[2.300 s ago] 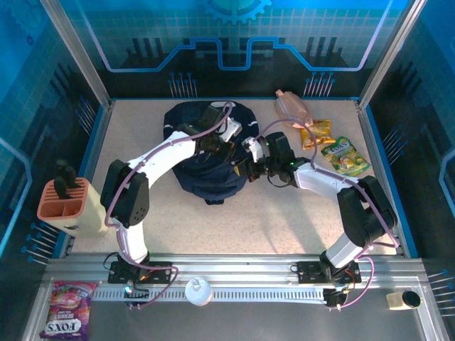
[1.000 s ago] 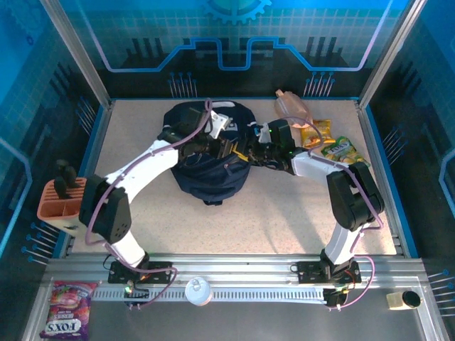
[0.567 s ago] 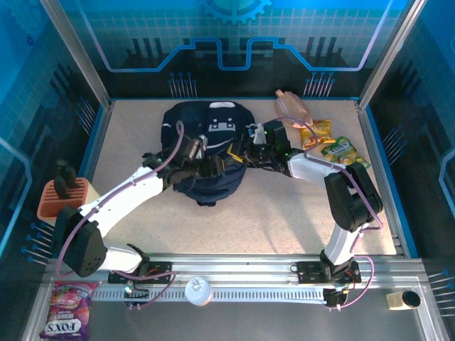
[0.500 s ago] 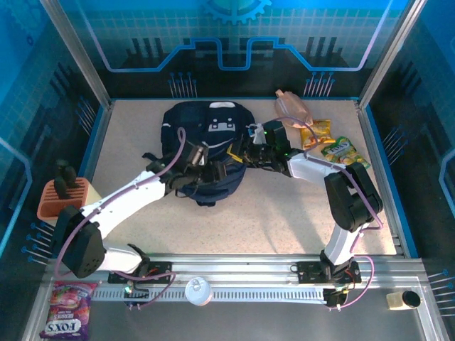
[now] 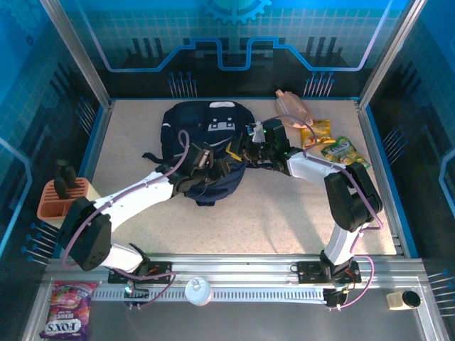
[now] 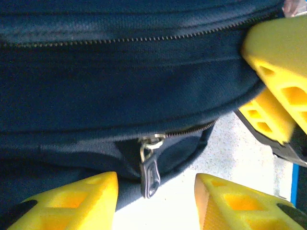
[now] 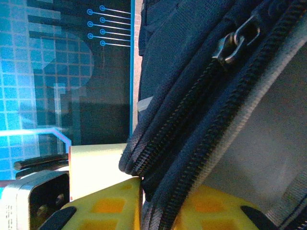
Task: Pack the student bag
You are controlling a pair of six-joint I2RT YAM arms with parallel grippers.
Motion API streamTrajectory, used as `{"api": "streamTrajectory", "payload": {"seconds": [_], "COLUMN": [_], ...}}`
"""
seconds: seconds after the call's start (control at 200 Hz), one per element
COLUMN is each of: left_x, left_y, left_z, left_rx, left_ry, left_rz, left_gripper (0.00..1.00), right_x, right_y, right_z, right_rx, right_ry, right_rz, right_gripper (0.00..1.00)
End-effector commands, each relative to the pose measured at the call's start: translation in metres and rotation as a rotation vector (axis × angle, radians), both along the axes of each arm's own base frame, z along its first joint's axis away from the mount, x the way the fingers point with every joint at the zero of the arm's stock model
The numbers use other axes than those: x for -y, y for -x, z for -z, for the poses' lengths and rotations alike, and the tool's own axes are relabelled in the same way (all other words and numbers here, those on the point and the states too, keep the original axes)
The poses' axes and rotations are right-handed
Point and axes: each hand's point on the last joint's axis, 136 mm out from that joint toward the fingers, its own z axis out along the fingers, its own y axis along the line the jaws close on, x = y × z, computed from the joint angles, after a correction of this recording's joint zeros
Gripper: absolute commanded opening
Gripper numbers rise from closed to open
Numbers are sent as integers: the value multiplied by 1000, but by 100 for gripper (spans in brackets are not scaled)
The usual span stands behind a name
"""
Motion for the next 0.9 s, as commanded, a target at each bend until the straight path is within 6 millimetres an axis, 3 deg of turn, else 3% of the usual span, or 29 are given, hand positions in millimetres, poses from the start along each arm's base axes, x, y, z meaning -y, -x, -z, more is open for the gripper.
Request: {"api": "streamTrajectory", "payload": {"seconds": [0.0, 0.065, 0.205, 0.52, 0.69, 0.895], "left_x": [-1, 1, 5, -7, -21, -51], "left_y": [-12, -15, -17, -12, -7, 11], "left_z": [-4, -5, -10, -6, -5, 6], "left_rx": [27, 43, 64, 66, 66, 40], "left_ry": [-18, -7, 5, -63, -103, -176], "left_rz": [-40, -39, -22, -13, 16, 120], "left_gripper": [44, 42, 27, 0, 0, 0], "right_x": [-17, -16, -17, -3, 12, 38], "right_y": [-4, -5, -5, -14, -23, -33], "right_z": [-34, -33, -31, -25, -20, -12], "right_rx": [105, 102, 98, 95, 96, 93], "right_ry": [-67, -66, -65, -40, -20, 12], "right_rz": [-44, -41, -42, 17, 79, 167], "right_gripper": [22, 22, 21, 19, 16, 13]}}
